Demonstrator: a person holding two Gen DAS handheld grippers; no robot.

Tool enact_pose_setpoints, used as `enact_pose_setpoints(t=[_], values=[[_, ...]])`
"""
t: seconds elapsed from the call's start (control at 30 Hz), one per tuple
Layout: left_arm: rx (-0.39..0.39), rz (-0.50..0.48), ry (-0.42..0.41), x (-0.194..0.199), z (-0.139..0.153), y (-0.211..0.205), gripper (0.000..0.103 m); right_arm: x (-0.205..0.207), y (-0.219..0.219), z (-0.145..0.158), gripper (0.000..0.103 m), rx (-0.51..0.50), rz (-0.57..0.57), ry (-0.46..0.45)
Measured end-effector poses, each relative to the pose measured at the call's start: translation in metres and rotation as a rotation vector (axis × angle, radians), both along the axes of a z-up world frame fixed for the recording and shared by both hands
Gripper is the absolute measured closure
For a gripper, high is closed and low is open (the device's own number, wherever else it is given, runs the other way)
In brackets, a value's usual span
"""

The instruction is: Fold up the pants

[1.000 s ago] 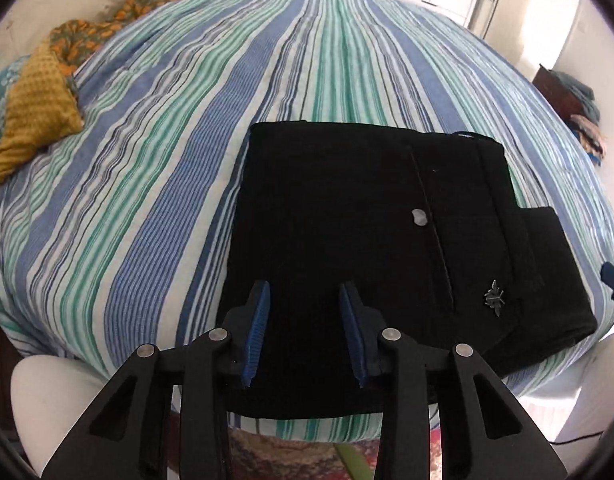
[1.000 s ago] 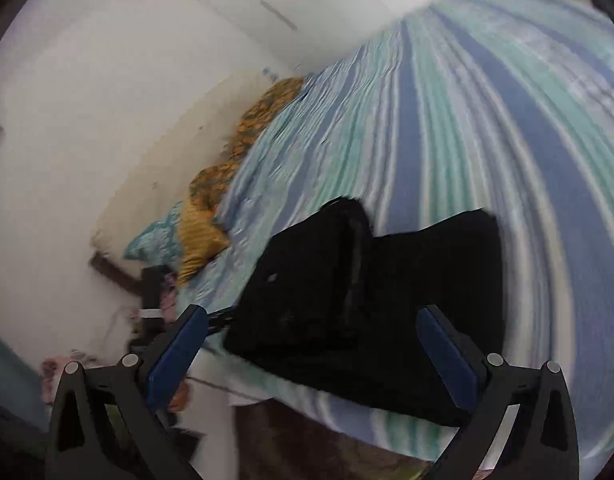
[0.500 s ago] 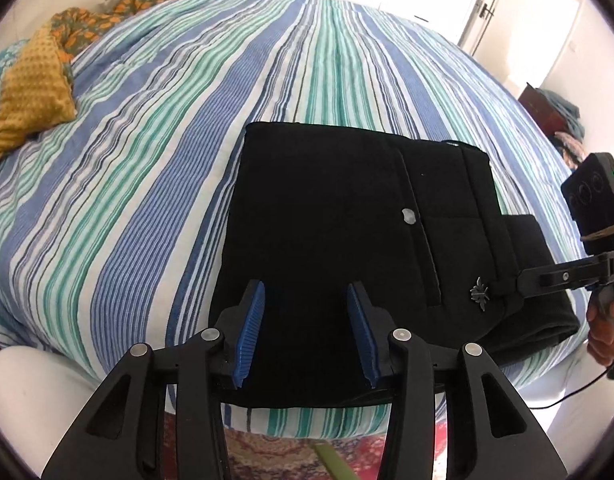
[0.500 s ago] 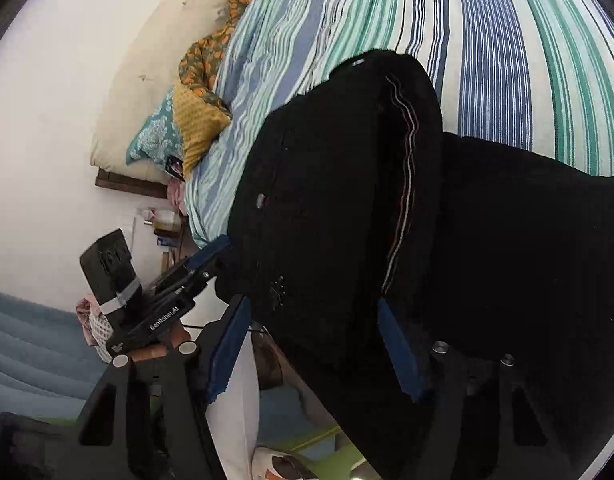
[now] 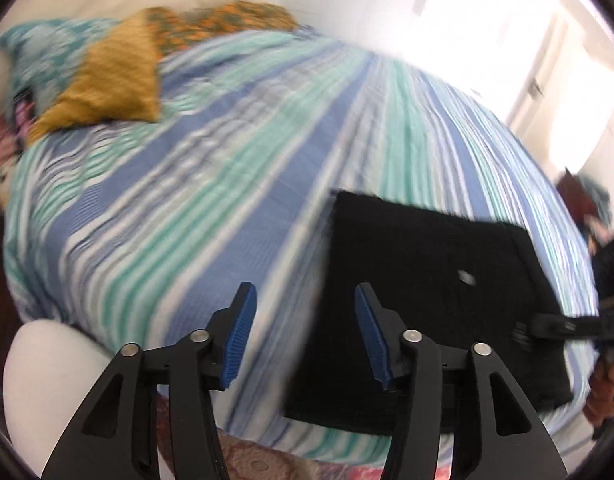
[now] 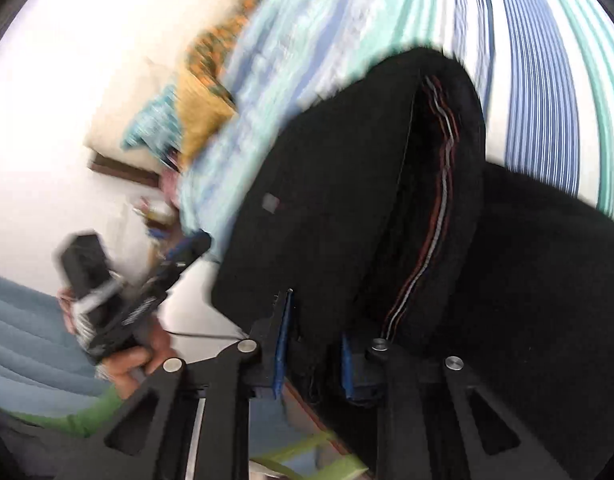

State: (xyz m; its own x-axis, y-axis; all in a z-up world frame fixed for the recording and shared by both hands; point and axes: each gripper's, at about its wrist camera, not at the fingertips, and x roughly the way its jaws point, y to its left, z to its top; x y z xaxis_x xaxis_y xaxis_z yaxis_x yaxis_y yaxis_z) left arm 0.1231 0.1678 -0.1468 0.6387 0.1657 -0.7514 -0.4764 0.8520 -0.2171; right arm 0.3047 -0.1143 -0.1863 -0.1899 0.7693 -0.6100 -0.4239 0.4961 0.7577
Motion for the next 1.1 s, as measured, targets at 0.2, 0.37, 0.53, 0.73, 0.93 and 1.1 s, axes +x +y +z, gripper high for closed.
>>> enact_pose_setpoints(t=[0.2,0.37,0.53,0.73,0.93,1.1], values=[[-0.101,0.154,0.04,-0.017,-0.022,0.041,0.048,0.001,-0.038,0.063,0.083,0.105,-0.053,-0.062],[-0.086,0.11,0.035,-0.013,-0.02,0.031,0.048,-0.007,-0.072,0.099,0.083,0.116,-0.06,-0.113],[-0.046,0.022,0.033,-0.004,-0.014,0.011,0.048,-0.016,-0.108,0.101,0.083,0.074,-0.105,-0.111],[0.03,-0.123,0.036,0.008,-0.005,-0.028,0.048,-0.029,-0.169,0.046,0.083,0.052,-0.253,-0.012],[0.109,-0.284,0.083,0.023,-0.006,-0.071,0.048,-0.038,-0.19,-0.011,0.081,-0.009,-0.309,0.037],[0.164,-0.339,0.088,0.021,-0.001,-0.089,0.047,-0.032,-0.201,0.013,0.052,-0.07,-0.328,-0.031]])
